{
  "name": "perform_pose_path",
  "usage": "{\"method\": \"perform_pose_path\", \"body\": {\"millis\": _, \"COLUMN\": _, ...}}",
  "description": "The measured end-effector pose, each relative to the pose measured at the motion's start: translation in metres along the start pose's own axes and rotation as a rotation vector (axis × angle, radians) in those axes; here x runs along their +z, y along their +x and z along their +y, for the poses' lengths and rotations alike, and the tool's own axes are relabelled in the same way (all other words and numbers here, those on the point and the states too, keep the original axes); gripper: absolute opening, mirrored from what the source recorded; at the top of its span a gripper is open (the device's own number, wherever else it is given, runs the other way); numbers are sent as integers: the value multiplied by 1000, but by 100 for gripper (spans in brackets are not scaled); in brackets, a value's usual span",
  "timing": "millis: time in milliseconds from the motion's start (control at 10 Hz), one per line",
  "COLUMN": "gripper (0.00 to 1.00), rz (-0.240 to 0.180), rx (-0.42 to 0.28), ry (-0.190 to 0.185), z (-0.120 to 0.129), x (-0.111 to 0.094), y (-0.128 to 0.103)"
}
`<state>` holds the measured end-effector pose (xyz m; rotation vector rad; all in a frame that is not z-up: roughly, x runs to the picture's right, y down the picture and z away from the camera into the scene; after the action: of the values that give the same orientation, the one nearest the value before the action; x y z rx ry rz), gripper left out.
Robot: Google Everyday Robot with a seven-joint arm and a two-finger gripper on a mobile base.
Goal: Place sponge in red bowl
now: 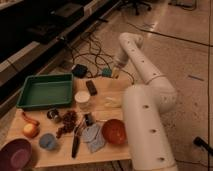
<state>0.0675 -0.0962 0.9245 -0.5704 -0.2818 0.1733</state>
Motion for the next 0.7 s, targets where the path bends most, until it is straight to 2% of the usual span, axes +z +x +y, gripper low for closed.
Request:
{"method": "perform_pose_path", "body": {"millis": 100, "gripper": 0, "rz": 5, "rx": 4, "ry": 1, "z": 17, "x": -3, "y": 5}}
{"method": "perform_pose_path", "body": {"millis": 300, "gripper": 0, "rz": -1, "rx": -3, "ry": -3, "z": 41, "x": -4, "y": -1}}
{"method": "perform_pose_path", "body": {"millis": 700, "gripper": 0, "rz": -1, "rx": -7, "ry": -2, "z": 51, "x": -6, "y": -1}}
